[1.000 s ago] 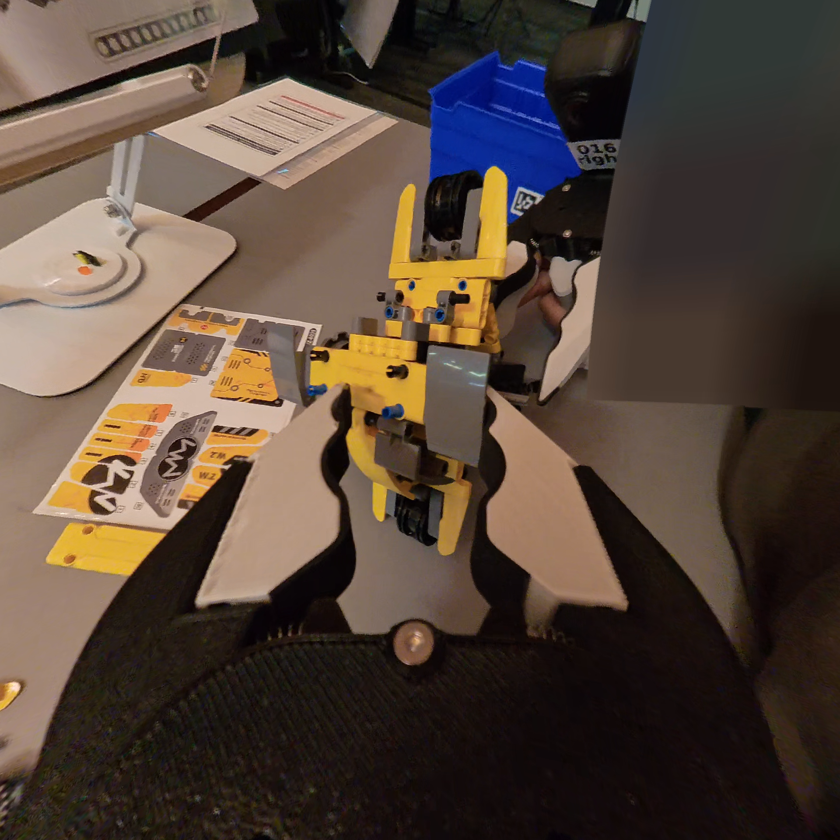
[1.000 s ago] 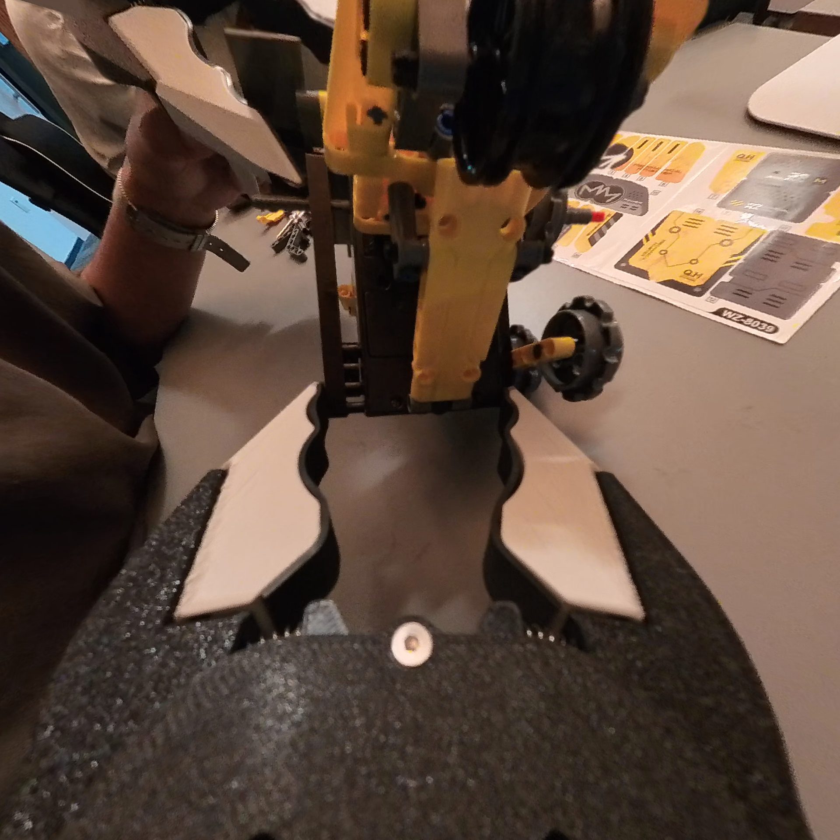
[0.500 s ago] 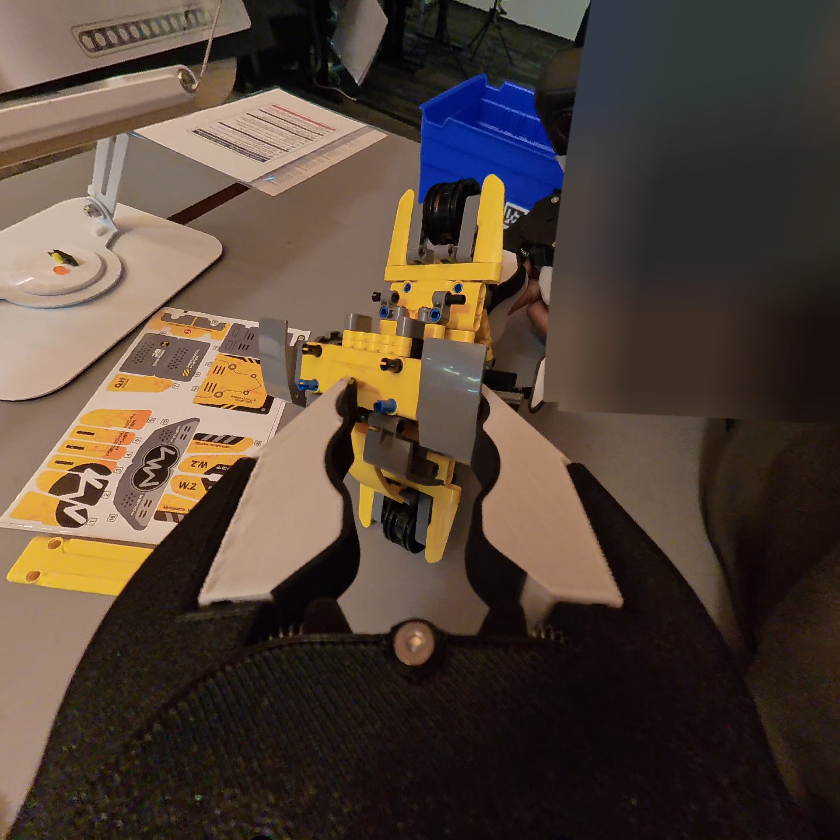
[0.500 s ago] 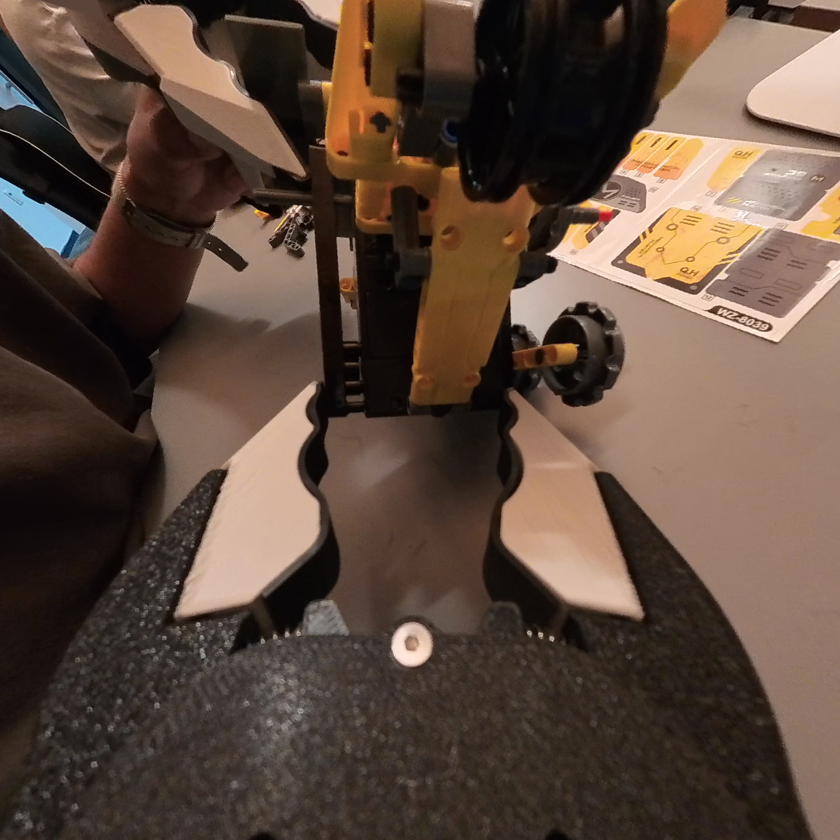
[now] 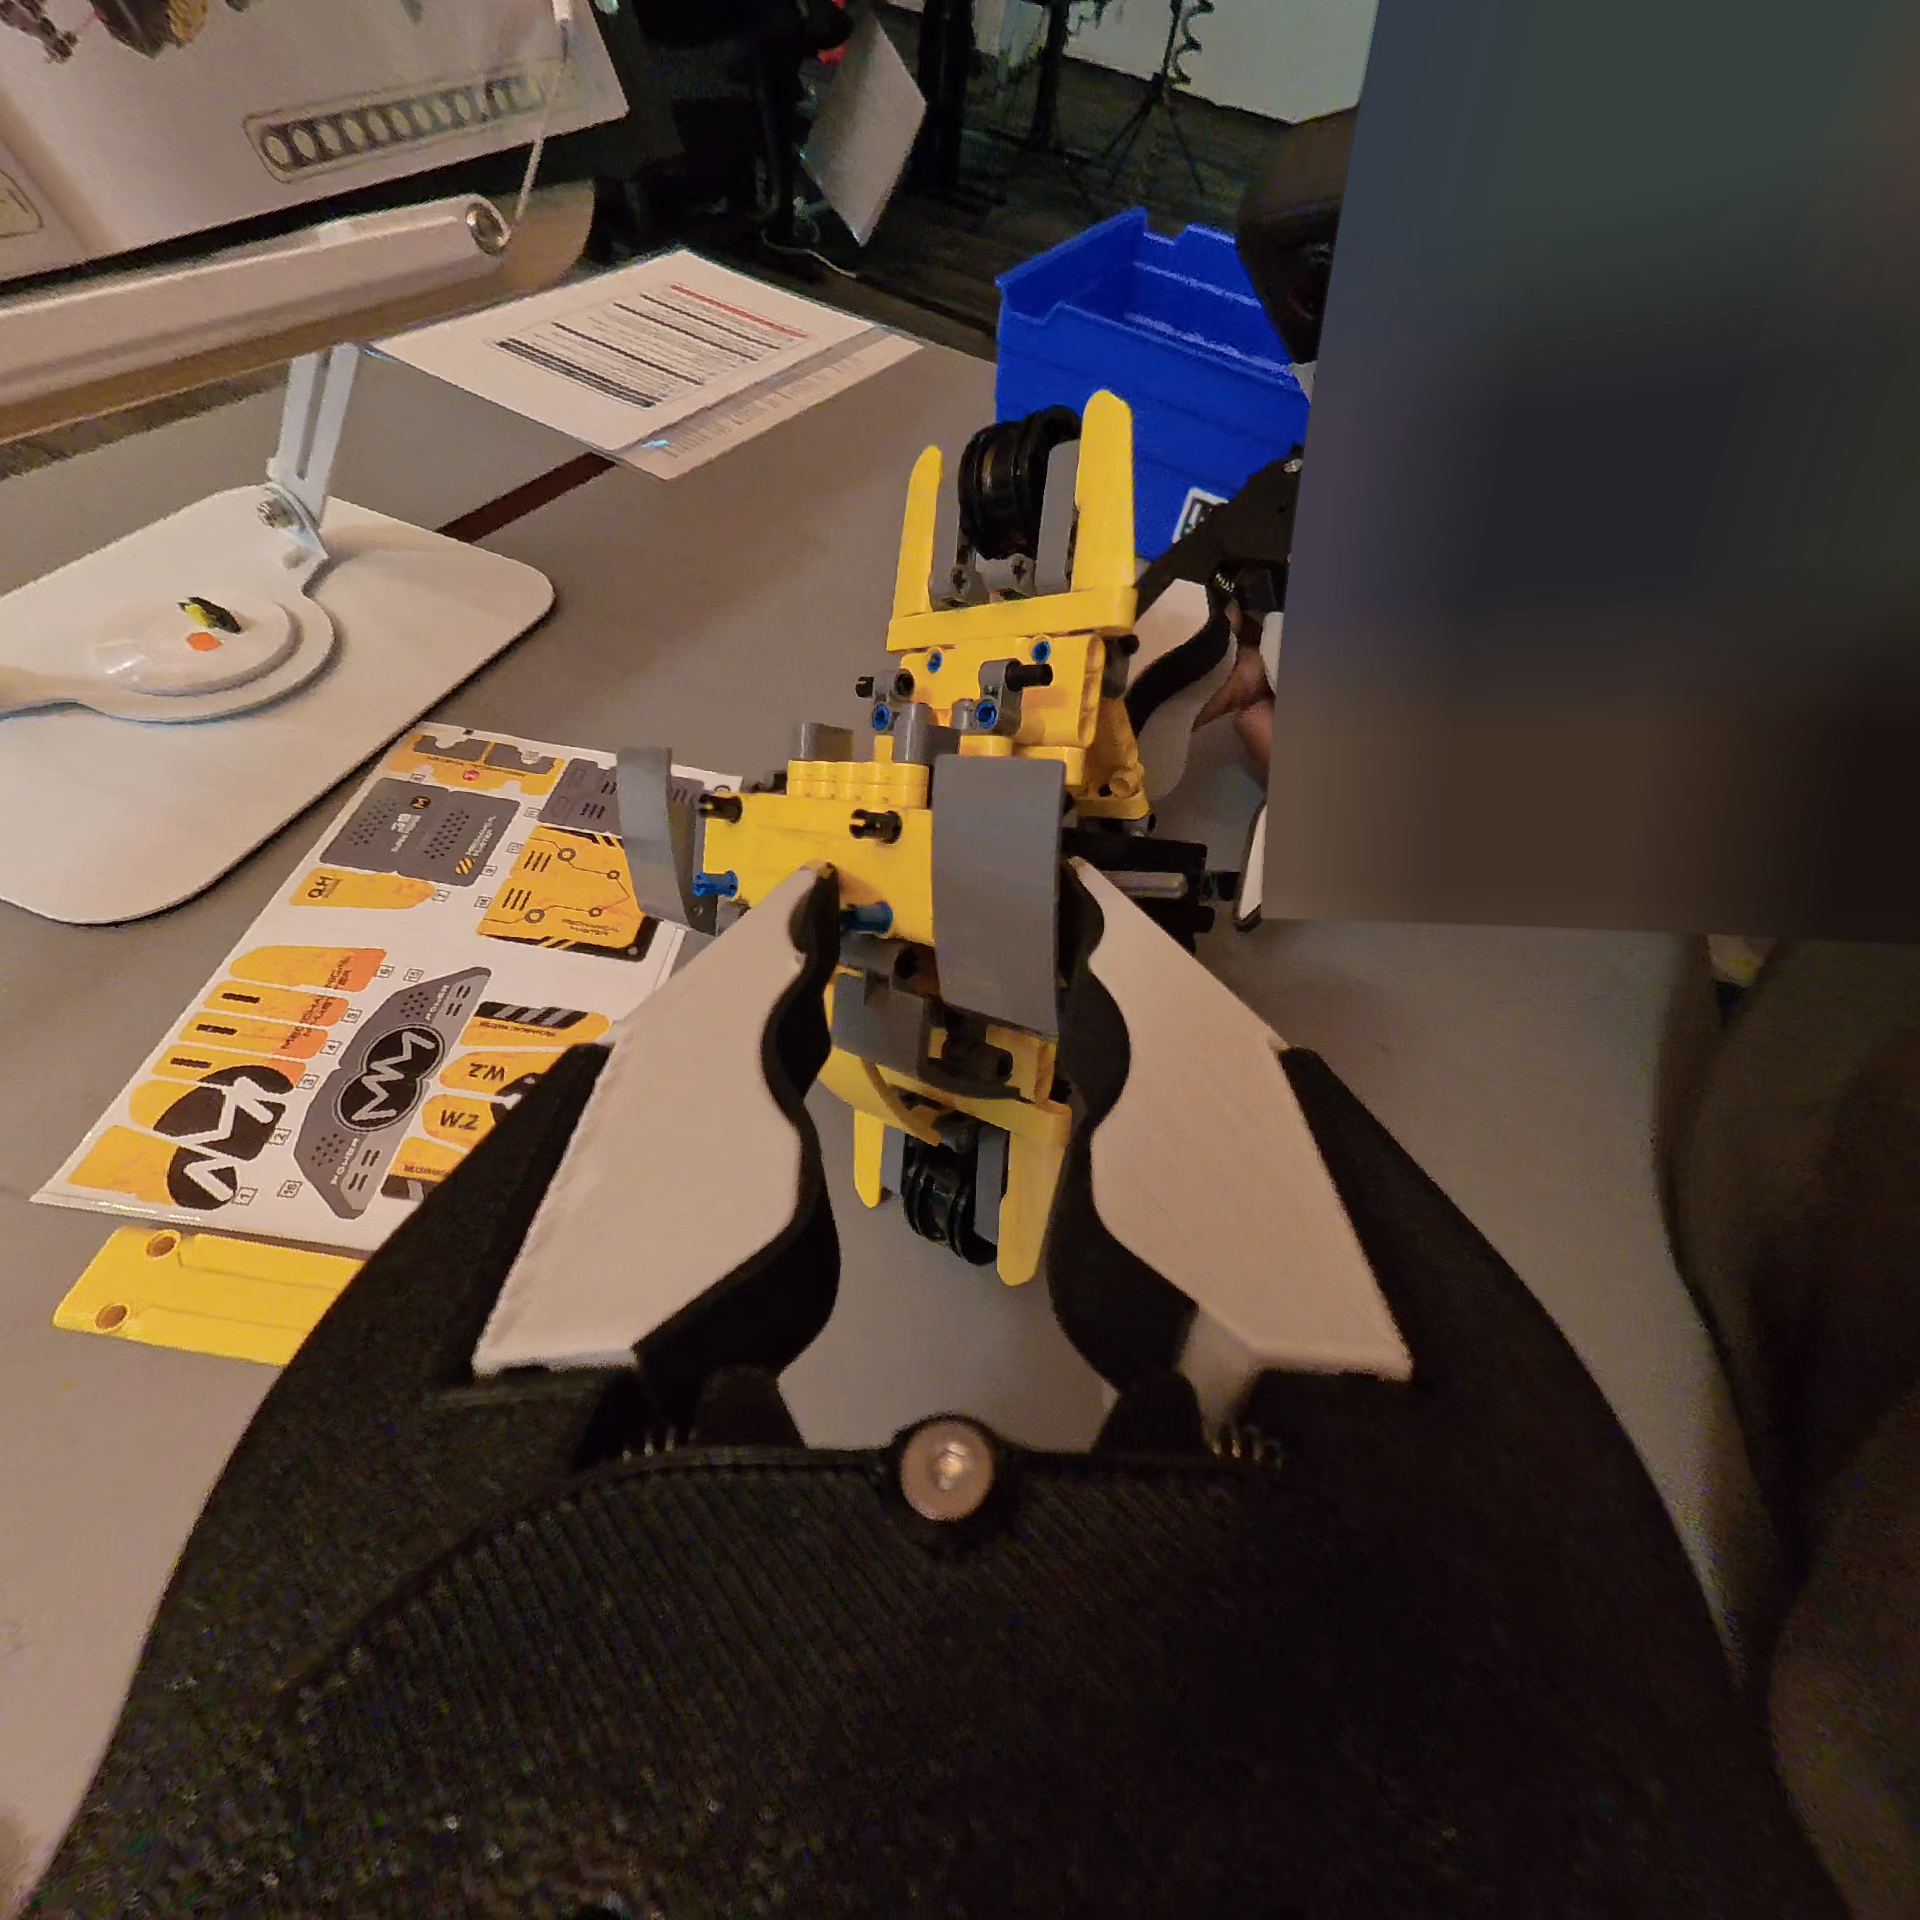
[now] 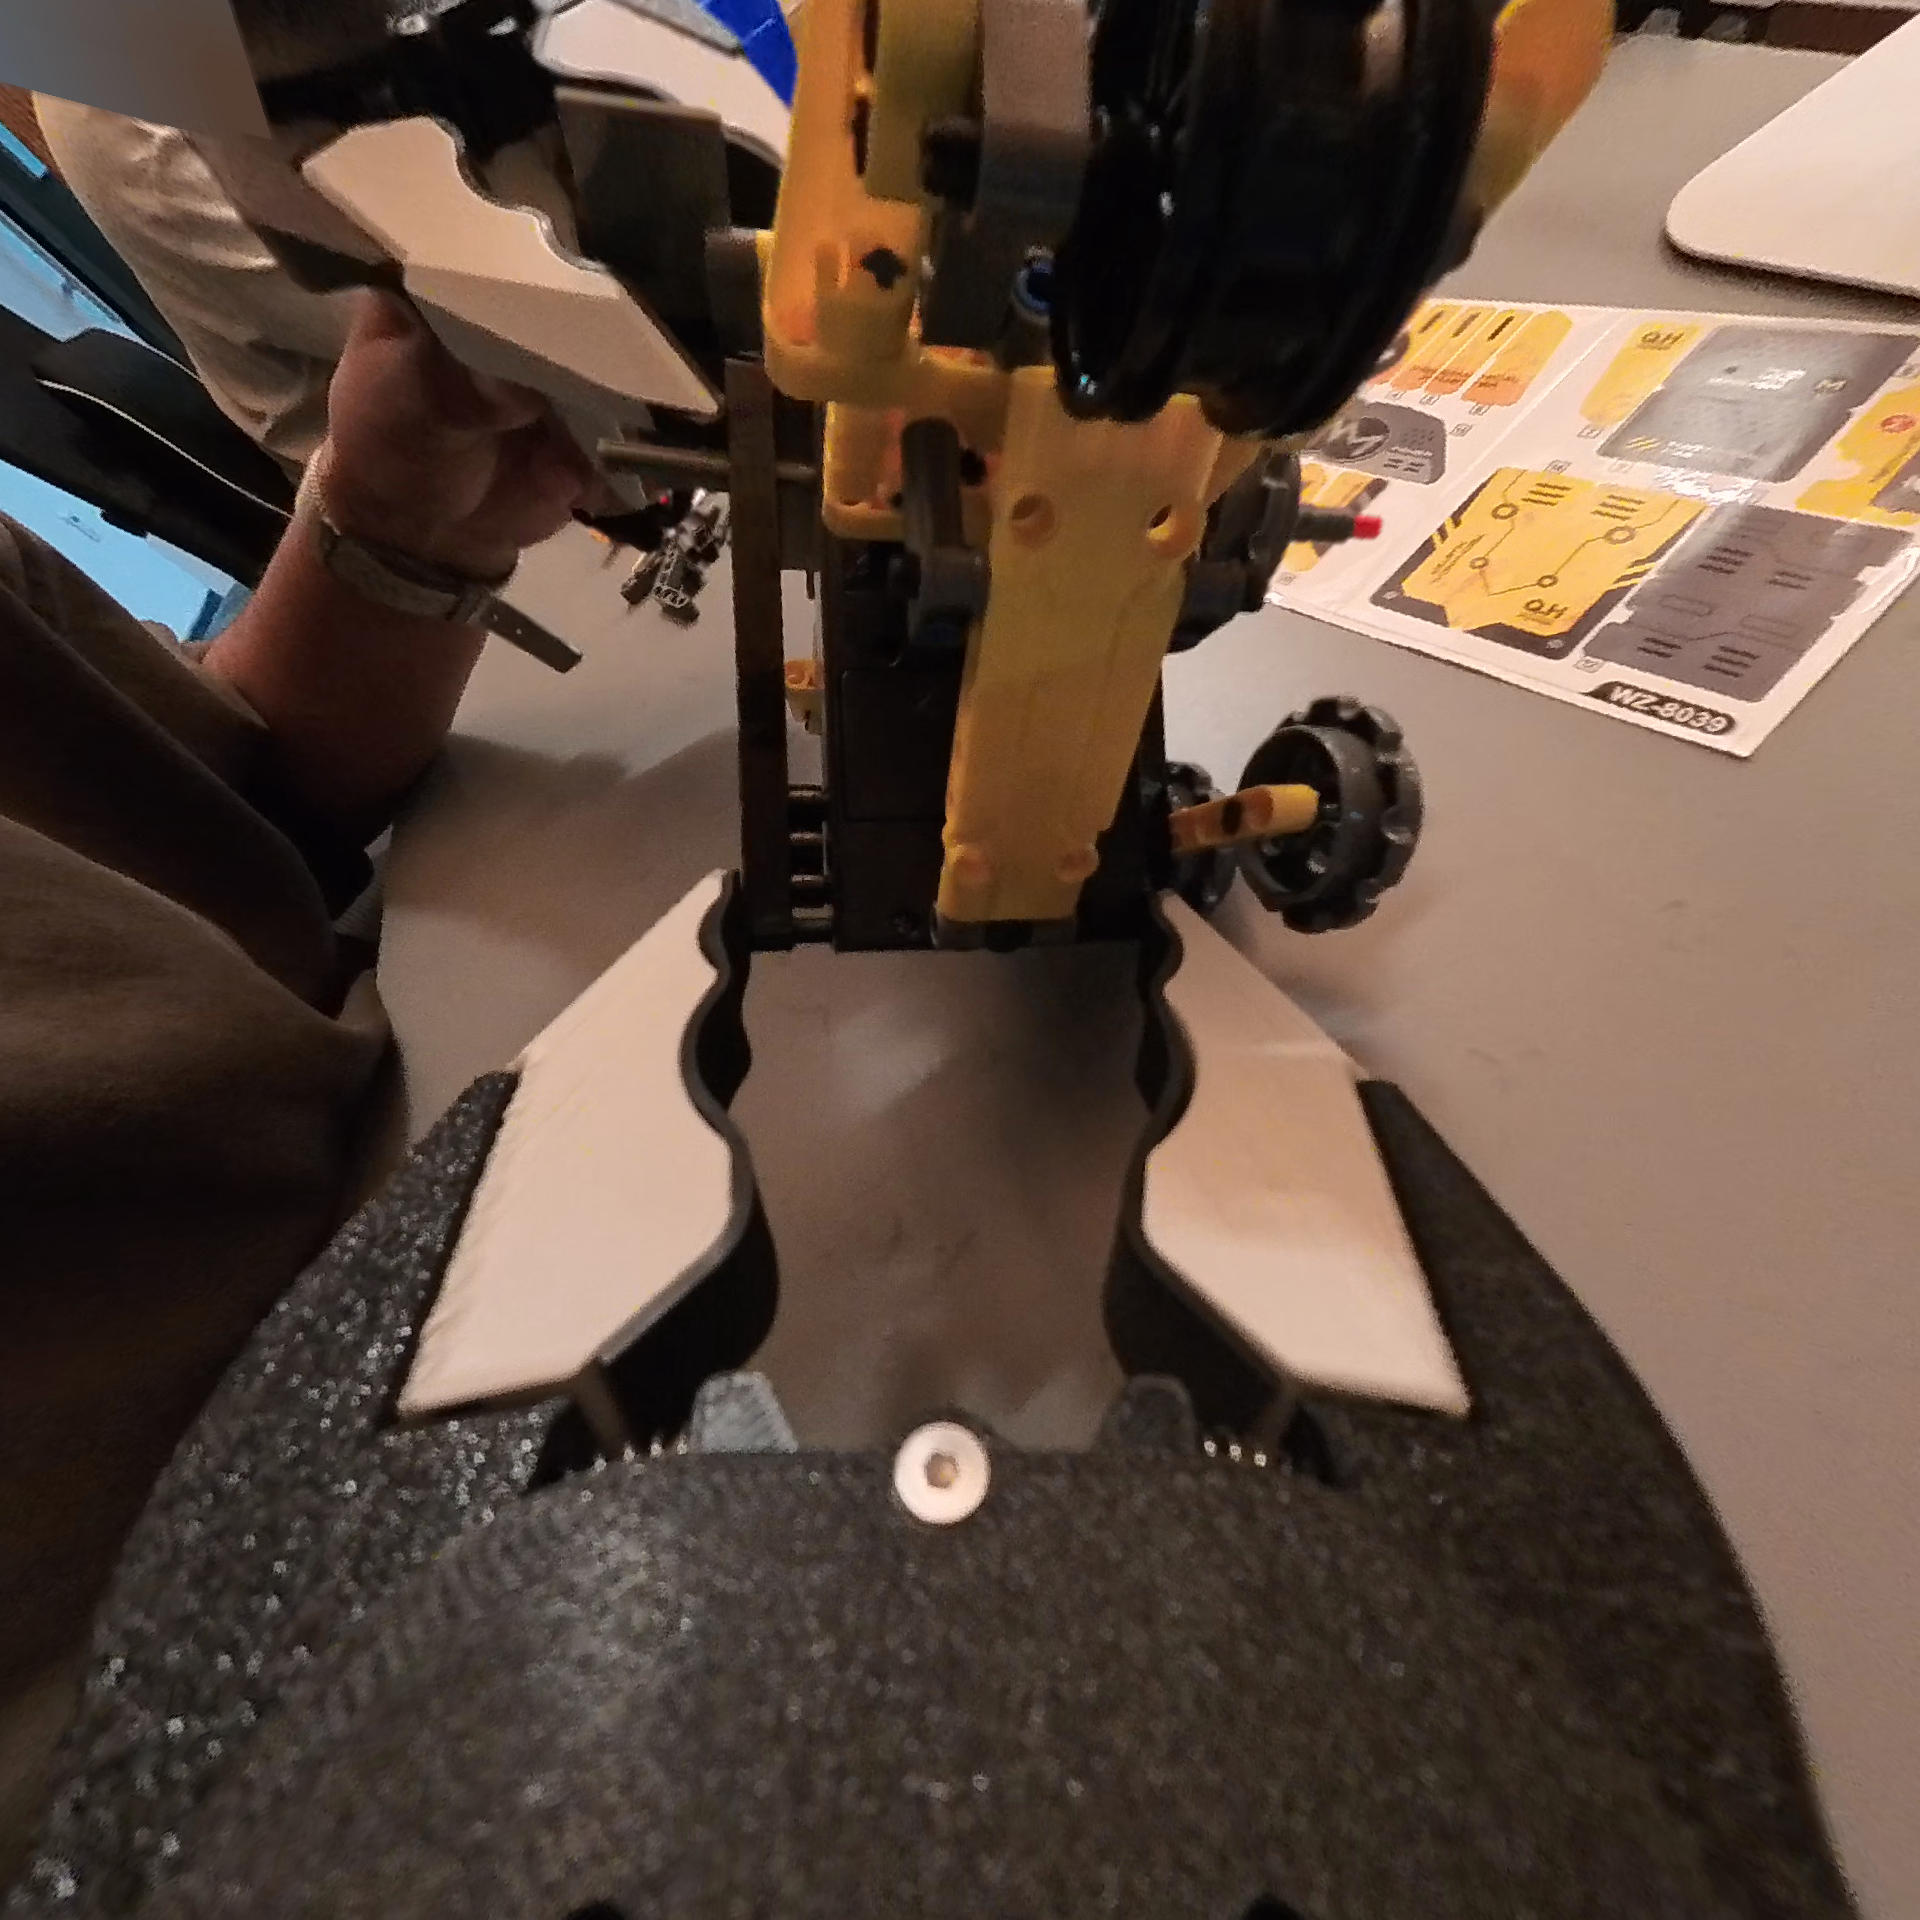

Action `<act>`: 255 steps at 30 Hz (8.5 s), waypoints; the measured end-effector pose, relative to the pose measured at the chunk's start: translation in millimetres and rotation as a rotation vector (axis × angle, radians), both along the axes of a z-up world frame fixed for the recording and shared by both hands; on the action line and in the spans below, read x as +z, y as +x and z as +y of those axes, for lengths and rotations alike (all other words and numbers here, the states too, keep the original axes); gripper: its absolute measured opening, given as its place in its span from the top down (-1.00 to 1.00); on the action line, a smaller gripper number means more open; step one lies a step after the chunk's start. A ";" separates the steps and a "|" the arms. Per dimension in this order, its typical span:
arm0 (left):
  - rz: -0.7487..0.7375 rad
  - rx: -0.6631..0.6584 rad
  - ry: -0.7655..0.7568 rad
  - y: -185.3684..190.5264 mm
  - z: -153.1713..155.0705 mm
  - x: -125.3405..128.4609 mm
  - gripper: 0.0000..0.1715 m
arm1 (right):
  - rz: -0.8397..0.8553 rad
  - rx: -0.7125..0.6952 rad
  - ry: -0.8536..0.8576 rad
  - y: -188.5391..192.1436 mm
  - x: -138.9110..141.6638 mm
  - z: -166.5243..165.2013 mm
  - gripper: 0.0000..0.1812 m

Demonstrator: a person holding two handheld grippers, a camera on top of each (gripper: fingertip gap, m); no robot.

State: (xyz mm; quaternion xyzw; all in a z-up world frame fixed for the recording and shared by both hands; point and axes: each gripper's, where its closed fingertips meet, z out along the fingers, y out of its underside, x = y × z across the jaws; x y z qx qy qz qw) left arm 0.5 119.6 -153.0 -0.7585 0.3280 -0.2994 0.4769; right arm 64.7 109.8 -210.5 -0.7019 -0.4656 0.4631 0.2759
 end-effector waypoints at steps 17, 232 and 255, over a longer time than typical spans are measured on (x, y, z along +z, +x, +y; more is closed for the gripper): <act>-0.086 -0.072 -0.043 0.2 -2.8 -2.3 0.16 | 0.022 0.038 -0.006 2.7 -0.3 -2.4 0.17; 0.393 -0.850 -1.098 8.4 -33.0 -48.2 -0.18 | 0.353 -0.027 -0.527 19.5 21.1 -1.6 0.17; 0.406 -0.820 -0.972 10.0 -22.8 -46.8 -0.18 | 0.356 -0.038 -0.528 19.6 21.3 -0.2 0.16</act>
